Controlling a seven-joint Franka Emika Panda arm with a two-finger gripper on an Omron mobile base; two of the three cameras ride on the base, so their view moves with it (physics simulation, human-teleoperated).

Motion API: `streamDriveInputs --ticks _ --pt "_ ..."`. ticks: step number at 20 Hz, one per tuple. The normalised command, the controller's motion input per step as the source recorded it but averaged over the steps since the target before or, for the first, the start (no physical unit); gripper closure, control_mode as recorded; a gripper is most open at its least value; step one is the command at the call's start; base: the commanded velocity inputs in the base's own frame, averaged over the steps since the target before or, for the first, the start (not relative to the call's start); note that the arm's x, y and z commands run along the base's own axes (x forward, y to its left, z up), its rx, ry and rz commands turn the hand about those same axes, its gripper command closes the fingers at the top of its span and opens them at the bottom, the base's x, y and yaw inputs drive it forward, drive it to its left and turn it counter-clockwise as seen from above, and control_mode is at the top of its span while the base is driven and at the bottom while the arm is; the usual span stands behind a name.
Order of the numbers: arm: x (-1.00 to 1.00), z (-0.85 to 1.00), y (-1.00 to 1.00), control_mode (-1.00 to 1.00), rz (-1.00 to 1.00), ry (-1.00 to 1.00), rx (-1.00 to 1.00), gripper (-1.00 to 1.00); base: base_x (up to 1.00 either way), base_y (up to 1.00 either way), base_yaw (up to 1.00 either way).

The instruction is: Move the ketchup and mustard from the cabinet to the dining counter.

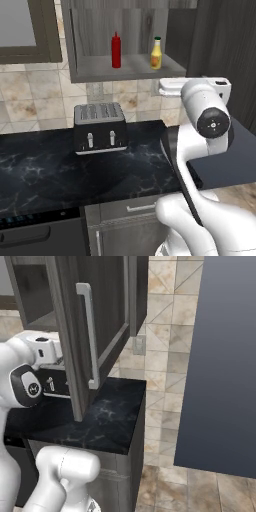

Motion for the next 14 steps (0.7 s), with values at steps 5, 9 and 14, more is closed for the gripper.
streamDriveInputs --ticks 5,9,14 --pt "0.27 0.0 0.0 -1.0 0.0 0.04 0.0 -1.0 0.0 0.0 0.0" --pt "0.34 0.0 0.0 -1.0 0.0 0.02 0.0 -1.0 0.0 0.0 0.0" --pt "0.42 0.0 0.0 -1.0 0.0 0.02 0.0 -1.0 0.0 0.0 0.0"
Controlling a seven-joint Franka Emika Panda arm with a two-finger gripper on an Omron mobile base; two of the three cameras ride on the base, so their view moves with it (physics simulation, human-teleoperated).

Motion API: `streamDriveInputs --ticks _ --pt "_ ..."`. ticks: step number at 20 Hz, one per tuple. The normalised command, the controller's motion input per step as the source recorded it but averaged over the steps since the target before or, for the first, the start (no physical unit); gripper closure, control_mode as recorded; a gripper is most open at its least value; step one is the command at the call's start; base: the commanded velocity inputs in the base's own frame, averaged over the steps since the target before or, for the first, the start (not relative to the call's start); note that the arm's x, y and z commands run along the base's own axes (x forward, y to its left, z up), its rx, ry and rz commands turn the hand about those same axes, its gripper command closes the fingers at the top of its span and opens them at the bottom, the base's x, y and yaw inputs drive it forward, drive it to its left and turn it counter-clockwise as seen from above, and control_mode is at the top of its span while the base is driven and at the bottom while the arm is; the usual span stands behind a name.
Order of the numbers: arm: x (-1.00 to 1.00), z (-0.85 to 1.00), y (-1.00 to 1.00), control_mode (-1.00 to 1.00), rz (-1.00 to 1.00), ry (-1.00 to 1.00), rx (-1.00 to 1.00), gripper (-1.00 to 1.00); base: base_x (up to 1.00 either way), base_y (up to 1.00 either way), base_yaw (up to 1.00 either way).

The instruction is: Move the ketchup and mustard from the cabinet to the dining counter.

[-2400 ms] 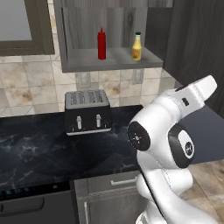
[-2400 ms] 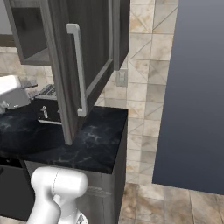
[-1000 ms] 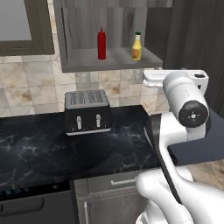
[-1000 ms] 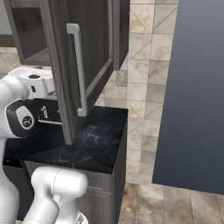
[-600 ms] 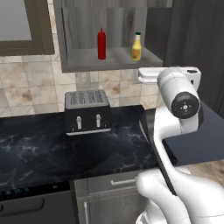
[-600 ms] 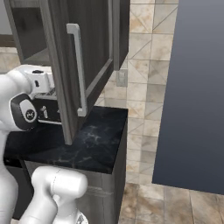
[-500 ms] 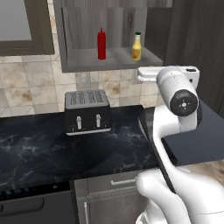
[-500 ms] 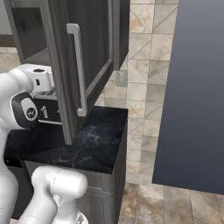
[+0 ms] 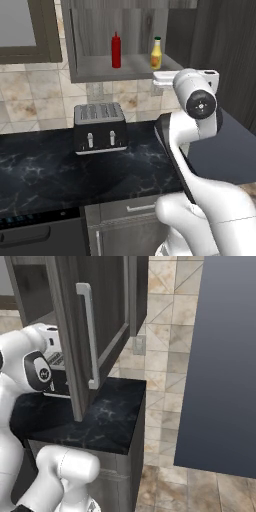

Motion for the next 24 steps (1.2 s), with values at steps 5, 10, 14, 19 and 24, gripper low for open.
streamDriveInputs --ticks 5,10,14,19,24 --pt "0.42 0.0 0.08 -1.0 0.0 0.03 0.0 -1.0 0.0 0.0 0.0" --pt "0.48 0.0 0.32 -1.0 0.0 0.08 0.0 -1.0 0.0 0.0 0.0" --pt "0.42 0.0 0.3 -1.0 0.0 0.09 0.0 -1.0 0.0 0.0 0.0" --pt "0.28 0.0 0.04 -1.0 0.0 0.07 0.0 -1.0 0.0 0.0 0.0" --pt "0.18 0.02 0.0 -1.0 0.0 0.03 0.0 -1.0 0.0 0.0 0.0"
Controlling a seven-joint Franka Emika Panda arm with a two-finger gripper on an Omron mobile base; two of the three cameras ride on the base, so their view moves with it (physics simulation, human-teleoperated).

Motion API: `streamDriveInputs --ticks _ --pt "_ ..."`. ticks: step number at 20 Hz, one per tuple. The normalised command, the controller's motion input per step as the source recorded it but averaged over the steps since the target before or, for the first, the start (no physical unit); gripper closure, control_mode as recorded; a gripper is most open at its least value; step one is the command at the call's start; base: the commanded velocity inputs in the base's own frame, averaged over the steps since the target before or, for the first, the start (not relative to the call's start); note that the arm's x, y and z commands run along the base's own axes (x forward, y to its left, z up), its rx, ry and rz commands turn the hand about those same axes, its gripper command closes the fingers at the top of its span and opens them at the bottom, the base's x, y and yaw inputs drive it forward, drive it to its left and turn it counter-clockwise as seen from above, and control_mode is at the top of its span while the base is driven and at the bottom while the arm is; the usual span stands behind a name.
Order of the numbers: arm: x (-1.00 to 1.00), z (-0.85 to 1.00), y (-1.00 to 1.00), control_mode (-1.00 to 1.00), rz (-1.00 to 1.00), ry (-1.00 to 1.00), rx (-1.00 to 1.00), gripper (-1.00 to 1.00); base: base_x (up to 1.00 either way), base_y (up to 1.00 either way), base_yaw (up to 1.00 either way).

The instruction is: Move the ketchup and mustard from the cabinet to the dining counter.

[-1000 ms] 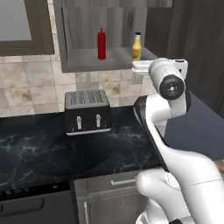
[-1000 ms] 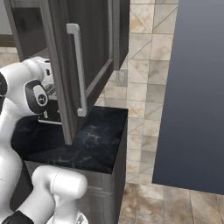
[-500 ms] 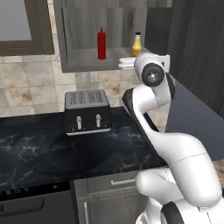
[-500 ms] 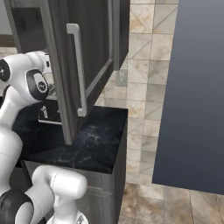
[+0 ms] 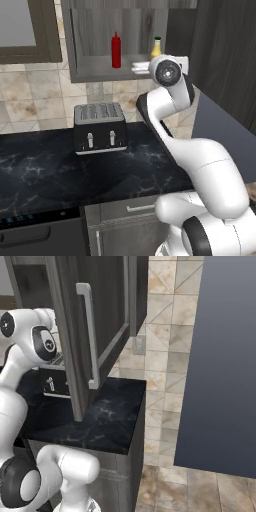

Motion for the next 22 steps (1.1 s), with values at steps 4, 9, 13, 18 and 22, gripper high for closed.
streamDriveInputs --ticks 4,9,13,18,22 --pt "0.25 0.0 0.0 -1.0 -0.05 0.06 0.0 -1.0 0.0 0.0 0.0" --pt "0.32 0.09 -0.01 -1.0 -0.1 0.1 0.05 -1.0 0.0 0.0 0.0" --pt "0.36 0.03 -0.05 -1.0 -0.11 0.14 0.08 -1.0 0.0 0.0 0.0" --pt "0.32 0.03 0.0 -1.0 -0.14 0.11 0.08 -1.0 0.0 0.0 0.0" --pt "0.32 0.05 0.0 -1.0 -0.14 0.06 0.05 -1.0 0.0 0.0 0.0"
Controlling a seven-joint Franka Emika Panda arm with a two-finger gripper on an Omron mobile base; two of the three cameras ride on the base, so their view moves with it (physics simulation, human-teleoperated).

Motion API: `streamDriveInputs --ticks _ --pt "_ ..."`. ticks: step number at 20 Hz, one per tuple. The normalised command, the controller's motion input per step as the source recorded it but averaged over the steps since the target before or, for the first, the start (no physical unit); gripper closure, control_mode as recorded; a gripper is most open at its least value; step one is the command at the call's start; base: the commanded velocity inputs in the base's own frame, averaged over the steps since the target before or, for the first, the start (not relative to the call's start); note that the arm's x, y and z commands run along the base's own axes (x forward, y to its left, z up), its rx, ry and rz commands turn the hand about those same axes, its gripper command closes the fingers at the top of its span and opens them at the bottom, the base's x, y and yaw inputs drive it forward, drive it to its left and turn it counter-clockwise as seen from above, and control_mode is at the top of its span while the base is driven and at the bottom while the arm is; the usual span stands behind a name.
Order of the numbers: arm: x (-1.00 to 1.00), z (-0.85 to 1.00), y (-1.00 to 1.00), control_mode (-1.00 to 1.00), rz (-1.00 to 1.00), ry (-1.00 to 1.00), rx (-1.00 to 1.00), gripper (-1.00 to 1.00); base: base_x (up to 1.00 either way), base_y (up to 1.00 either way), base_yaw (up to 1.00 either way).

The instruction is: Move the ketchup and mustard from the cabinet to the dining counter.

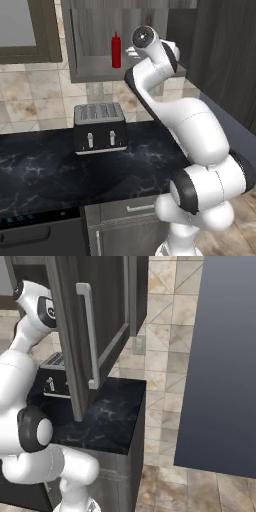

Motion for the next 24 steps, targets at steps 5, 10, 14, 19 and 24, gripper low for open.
streamDriveInputs --ticks 5,10,14,19,24 --pt "0.24 0.03 0.03 -1.0 -0.1 0.0 0.0 -1.0 0.0 0.0 0.0" --pt "0.24 0.02 0.02 -1.0 -0.06 0.0 0.0 -1.0 0.0 0.0 0.0" --pt "0.23 0.0 0.0 -1.0 -0.01 0.0 0.0 -1.0 0.0 0.0 0.0" --pt "0.37 0.0 0.0 -1.0 0.0 0.0 0.0 -1.0 0.0 0.0 0.0" --pt "0.31 0.0 -0.08 -1.0 0.0 0.0 0.0 -1.0 0.0 0.0 0.0"
